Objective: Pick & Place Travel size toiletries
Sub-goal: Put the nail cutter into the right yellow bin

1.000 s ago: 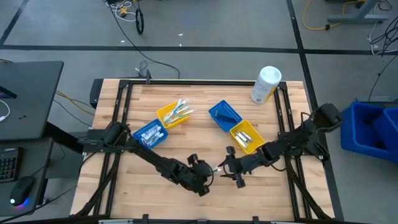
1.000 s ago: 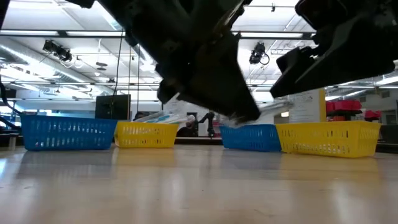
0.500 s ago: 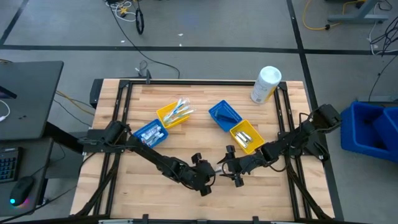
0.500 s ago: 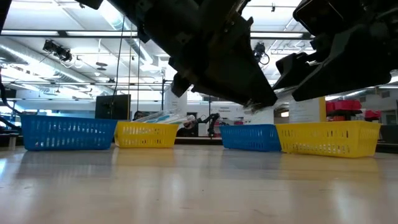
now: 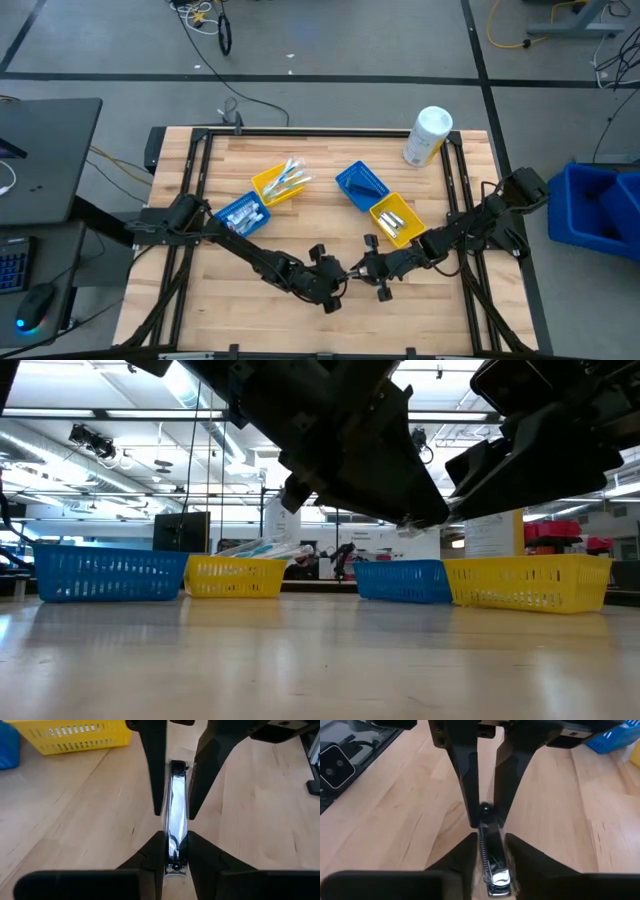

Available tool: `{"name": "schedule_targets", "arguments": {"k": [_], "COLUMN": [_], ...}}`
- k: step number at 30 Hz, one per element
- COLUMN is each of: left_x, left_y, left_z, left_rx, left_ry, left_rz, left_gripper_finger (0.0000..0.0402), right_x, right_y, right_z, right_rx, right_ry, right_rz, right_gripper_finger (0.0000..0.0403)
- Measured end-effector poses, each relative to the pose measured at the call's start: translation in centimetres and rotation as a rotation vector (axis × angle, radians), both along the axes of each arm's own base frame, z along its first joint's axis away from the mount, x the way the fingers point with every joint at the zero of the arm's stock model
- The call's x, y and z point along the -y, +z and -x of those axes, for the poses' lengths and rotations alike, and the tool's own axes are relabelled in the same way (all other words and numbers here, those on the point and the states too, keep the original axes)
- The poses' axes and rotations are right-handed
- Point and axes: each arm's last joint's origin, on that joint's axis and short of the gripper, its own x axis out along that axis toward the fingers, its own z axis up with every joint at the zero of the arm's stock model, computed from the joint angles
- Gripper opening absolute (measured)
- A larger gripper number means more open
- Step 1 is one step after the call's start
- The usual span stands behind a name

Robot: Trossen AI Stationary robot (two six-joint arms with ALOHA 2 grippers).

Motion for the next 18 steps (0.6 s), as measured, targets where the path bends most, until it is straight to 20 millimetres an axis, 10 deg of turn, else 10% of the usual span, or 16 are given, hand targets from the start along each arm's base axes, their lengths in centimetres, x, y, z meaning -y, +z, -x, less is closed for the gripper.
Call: {"name": "schedule_targets", "arguments": {"k": [18], "left_x": [-0.72], "left_y": [0.14], "left_z": [-0.27], "left_rx": [0.021], "left_ry": [0.059], "left_rz": [-0.011], "left_gripper_finger": [0.0142], "right_x": [0.28], "right_y": [-0.72], "right_z": [0.47], "right_rx": [-0.104], "right_ry": [-0.097], "right_rz": [-0.077], "right_gripper_finger": [0.0060]}}
